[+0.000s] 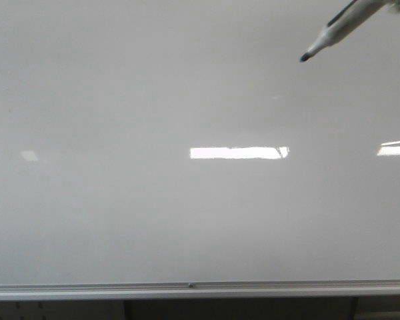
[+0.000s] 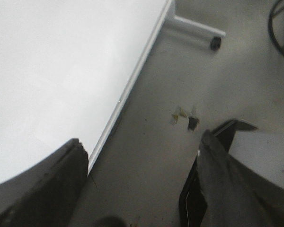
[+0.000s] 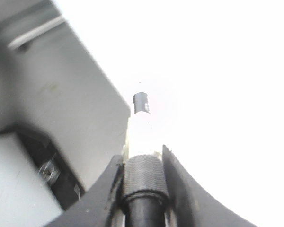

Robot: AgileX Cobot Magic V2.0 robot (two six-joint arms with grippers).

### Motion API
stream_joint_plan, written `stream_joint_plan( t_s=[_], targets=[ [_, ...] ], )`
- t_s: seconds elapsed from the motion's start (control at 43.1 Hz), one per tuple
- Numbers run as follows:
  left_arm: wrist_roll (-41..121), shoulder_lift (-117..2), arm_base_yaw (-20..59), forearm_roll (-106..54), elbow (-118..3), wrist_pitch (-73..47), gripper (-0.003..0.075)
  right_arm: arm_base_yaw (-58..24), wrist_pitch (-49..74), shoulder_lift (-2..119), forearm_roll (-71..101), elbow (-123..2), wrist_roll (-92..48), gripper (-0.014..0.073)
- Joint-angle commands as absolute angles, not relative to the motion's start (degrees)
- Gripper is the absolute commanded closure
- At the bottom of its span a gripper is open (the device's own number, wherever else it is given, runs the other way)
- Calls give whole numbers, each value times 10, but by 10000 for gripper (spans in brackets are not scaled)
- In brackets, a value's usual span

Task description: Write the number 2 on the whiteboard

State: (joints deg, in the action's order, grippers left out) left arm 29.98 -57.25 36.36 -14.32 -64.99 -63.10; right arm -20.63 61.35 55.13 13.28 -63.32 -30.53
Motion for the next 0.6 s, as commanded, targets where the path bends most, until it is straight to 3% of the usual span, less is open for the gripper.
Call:
stream_joint_plan(
  t_s=[0.0,0.162,0.394,0.58],
  targets=[
    [290,-524,316,-186,-643,-575,241,-153,546,501,137,-607,-271,544],
    [290,-492,270,-208,-621,-541,241,-86,401,432,144,-498,-183,544],
    [290,-497,268,-214,-616,-536,242,-84,187,406,188,-363,-172,546],
    [290,-509,268,-219,-616,-536,248,-84,71,423,188,-322,-173,646]
  ],
)
